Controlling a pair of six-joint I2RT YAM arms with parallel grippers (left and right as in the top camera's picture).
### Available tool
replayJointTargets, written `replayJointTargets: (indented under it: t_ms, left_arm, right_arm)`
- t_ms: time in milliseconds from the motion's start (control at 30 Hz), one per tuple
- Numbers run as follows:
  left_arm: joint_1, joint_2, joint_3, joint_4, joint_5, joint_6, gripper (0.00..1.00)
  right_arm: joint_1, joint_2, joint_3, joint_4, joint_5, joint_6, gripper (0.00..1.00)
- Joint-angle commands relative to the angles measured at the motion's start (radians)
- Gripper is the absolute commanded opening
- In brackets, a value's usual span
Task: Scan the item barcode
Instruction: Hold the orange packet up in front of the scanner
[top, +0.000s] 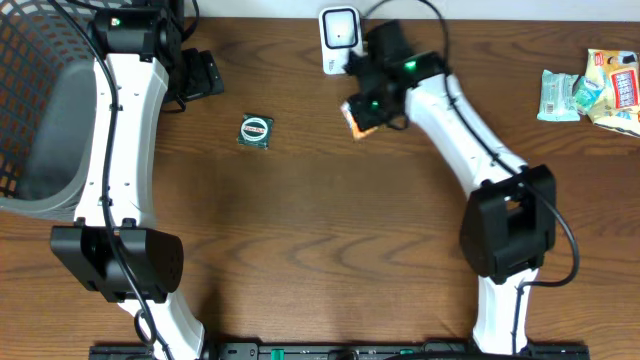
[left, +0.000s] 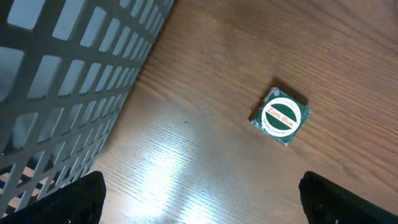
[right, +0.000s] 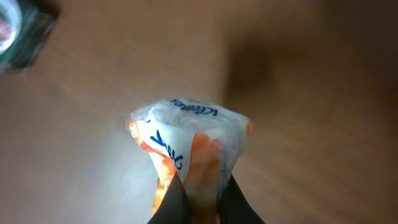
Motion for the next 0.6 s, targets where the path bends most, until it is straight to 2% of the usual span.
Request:
replayJointTargets:
  t_ms: [0, 167, 467, 500, 567]
  left_arm:
    - [0.002, 0.01, -0.006, -0.003, -0.012, 0.008, 0.98]
    - [0.002, 0.01, -0.006, -0.003, -0.012, 0.009, 0.97]
    - [0.002, 0.01, -0.006, -0.003, -0.012, 0.008, 0.98]
    - [0.002, 0.01, -0.006, -0.003, -0.012, 0.008, 0.98]
    - [0.002, 0.01, -0.006, 0.0, -0.01, 0.008, 0.98]
  right_arm:
    - [-0.003, -0.008, -0.002, 0.08, 0.217, -0.029, 0.01]
    - [-0.03, 0.003, 0.063, 0.193, 0.177, -0.116, 0.01]
    - [-0.051, 0.175, 0.408, 0.211, 0.198, -0.195, 0.01]
    - [-0.05, 0.195, 0.43, 0.243, 0.196, -0.221, 0.01]
    - [-0.044, 0.236, 0.443, 0.407, 0.198, -0.389, 0.01]
